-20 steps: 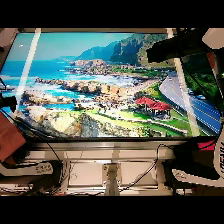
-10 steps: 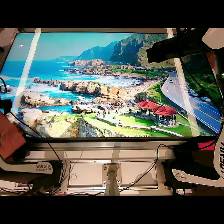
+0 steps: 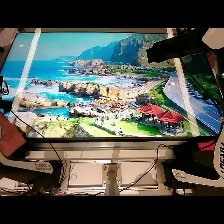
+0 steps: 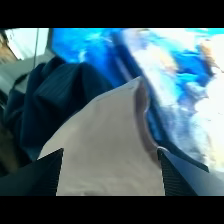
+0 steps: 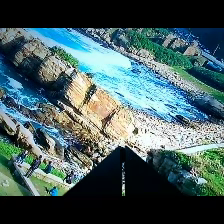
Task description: Fold the clothes and pants, and hang the long-sleeved shirts on hangers.
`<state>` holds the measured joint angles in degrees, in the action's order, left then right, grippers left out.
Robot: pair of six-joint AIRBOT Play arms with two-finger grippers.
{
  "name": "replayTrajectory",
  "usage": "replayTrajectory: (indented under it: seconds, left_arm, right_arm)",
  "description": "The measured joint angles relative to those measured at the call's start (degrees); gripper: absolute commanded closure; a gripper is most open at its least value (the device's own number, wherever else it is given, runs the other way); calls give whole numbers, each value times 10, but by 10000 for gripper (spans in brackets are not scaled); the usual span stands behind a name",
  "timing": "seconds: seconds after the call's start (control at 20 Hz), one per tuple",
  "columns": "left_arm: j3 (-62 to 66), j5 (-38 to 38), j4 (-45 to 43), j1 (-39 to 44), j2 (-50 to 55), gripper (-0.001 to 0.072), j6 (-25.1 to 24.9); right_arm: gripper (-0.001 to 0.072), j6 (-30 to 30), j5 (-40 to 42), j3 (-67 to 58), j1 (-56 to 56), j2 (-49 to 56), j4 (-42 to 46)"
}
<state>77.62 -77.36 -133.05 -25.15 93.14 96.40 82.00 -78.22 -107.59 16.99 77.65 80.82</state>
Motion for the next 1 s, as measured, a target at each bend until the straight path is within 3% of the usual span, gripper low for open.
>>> replayTrajectory:
  seconds: [0.1,0.15,0.3,0.35,0.7,1.0]
  left_arm:
    - [0,0,0,-4,11,24,-20]
    - [0,1,0,-7,16,129,-24]
    - [0,1,0,-18,24,598,-35]
    - [0,-2,0,-21,25,691,-37]
    - [3,-39,-5,-18,5,692,-43]
    - [39,-15,-7,69,-82,692,-43]
  right_arm:
    - [704,0,0,0,0,0,0]
    - [705,0,0,0,0,0,0]
    - [704,0,0,0,0,0,0]
    - [704,0,0,0,0,0,0]
    - [704,0,0,0,0,0,0]
    - [704,0,0,0,0,0,0]
